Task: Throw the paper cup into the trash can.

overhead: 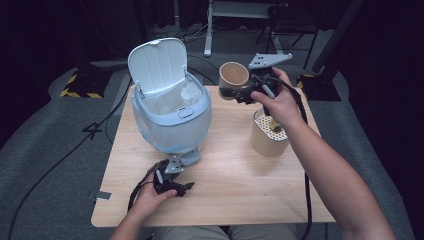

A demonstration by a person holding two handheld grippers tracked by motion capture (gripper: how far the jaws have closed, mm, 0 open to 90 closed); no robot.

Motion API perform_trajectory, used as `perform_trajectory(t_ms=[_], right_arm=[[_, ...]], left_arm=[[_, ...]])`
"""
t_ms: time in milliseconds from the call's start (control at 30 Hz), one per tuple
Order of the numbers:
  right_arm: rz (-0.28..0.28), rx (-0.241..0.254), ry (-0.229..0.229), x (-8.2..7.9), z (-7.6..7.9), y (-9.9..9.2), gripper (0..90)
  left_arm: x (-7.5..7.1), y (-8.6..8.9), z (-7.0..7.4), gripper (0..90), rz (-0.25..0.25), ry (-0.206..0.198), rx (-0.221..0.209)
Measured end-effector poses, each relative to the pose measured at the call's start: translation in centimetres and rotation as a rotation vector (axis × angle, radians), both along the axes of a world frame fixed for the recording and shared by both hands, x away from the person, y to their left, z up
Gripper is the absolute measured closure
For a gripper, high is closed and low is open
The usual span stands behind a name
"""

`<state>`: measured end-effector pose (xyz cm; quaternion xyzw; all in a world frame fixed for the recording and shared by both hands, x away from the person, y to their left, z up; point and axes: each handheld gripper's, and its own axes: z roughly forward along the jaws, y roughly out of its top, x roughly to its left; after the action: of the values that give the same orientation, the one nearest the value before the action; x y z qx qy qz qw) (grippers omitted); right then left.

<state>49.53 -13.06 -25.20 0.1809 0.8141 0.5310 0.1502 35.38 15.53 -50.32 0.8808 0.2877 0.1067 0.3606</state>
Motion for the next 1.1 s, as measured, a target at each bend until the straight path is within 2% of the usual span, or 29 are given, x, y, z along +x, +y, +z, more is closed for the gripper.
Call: perform_trajectory(t_ms=[33,100,133,200,233,267,400,533,700,867,1100], right_arm=[[0.015,0.009,0.002,-0.1,0.2,1.2,27.6],[0.02,0.015,0.003,-0.1,0.3,1.7,27.6],[0.028,0.022,0.005,-0.1,0.5,3.0,27.6],[0.029,0.025,0.004,-0.1,0.5,3.4,27.6],[0.037,0.024,0.007,-0.1,0.6,4.5,27.5],[0.037,0.024,0.007,-0.1,0.6,4.5,27.5],[0.043,0.024,0.016,0.1,0.7,6.8,27.5],[0.05,0.009,0.038,0.2,0.5,7.8,27.5],[0.05,0.013,0.052,0.5,0.0,9.4,27.3],[0.043,0.013,0.066,0.8,-0.4,10.0,27.2],[0.057,-0.041,0.077,1.2,-1.6,11.2,25.4]], left_arm=[[0.0,0.0,0.0,22.8,0.0,0.0,0.0],[0.0,0.0,0.0,22.7,-0.001,0.002,-0.001],[0.0,0.0,0.0,22.6,0.0,0.003,-0.003],[0.1,0.0,0.0,22.3,-0.003,0.002,0.0],[0.2,0.0,0.0,22.2,-0.008,-0.003,0.004],[0.2,0.0,0.0,22.1,-0.008,-0.003,0.004],[0.2,0.0,0.0,21.9,-0.009,0.0,0.008],[0.2,0.0,0.0,21.9,-0.01,0.004,0.008],[0.2,-0.1,0.0,21.8,-0.008,0.006,0.003],[0.2,-0.1,0.0,21.8,-0.008,0.006,0.003],[0.2,-0.1,0.0,21.8,-0.008,0.004,0.005]])
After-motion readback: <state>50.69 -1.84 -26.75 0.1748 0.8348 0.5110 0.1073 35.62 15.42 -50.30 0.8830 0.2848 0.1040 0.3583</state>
